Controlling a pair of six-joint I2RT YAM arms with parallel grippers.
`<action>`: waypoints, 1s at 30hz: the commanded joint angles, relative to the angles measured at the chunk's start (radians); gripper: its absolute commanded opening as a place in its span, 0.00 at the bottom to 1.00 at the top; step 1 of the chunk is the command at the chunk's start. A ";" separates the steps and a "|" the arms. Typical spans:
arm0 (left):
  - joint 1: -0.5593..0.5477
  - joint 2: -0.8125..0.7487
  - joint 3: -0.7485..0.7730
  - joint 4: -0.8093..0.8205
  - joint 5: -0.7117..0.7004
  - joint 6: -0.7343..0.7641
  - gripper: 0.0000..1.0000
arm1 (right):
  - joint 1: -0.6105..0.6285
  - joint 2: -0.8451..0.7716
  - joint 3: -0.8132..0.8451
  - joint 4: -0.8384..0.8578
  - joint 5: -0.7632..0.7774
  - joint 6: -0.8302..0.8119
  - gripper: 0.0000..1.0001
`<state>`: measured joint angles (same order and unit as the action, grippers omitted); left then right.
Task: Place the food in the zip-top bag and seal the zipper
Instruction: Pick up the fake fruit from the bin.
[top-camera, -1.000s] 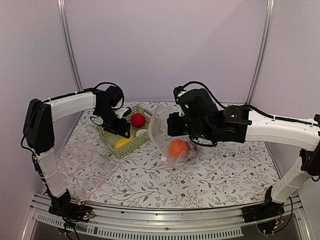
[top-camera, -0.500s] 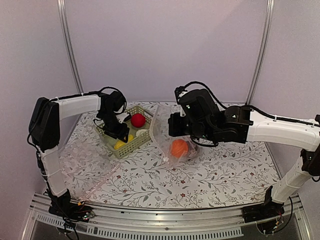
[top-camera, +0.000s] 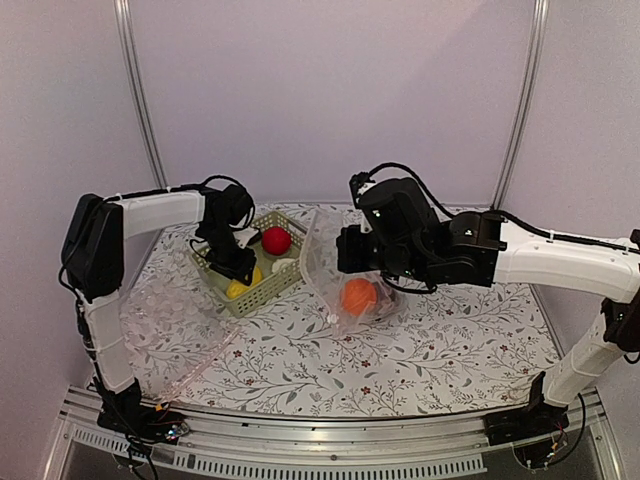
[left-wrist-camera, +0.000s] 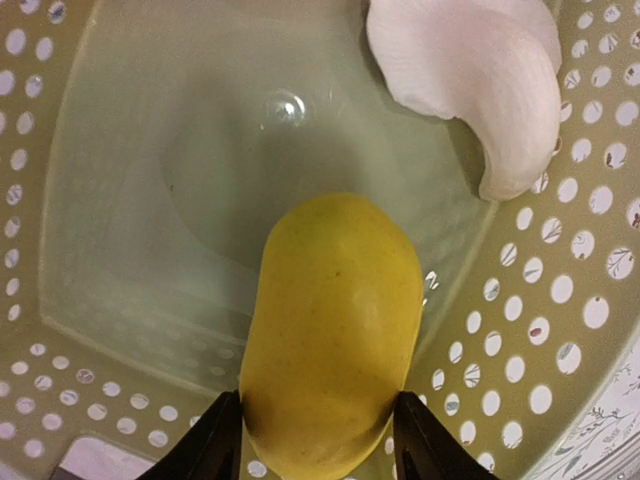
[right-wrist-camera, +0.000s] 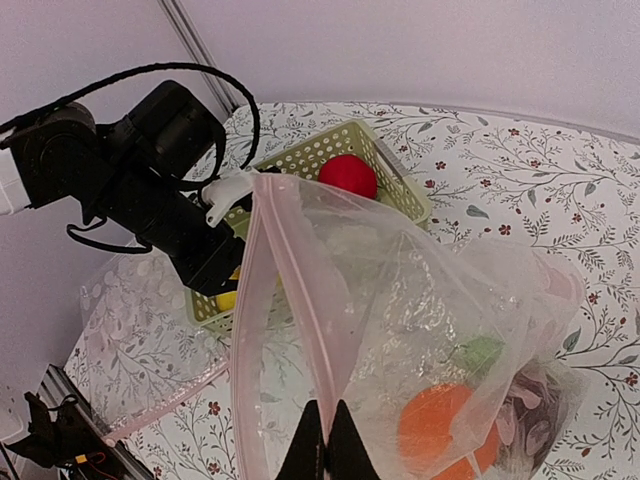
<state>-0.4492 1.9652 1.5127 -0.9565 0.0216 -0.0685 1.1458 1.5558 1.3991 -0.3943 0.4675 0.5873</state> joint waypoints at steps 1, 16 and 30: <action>-0.005 0.026 0.021 -0.014 -0.015 0.001 0.50 | 0.006 -0.036 -0.011 0.006 0.020 0.008 0.00; -0.022 0.061 0.030 -0.026 -0.018 0.000 0.51 | 0.008 -0.033 -0.008 0.006 0.014 0.007 0.00; -0.022 0.051 0.038 -0.028 0.018 -0.001 0.43 | 0.007 -0.031 -0.008 0.008 0.016 0.008 0.00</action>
<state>-0.4610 1.9965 1.5421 -0.9653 0.0177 -0.0711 1.1458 1.5509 1.3991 -0.3946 0.4679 0.5873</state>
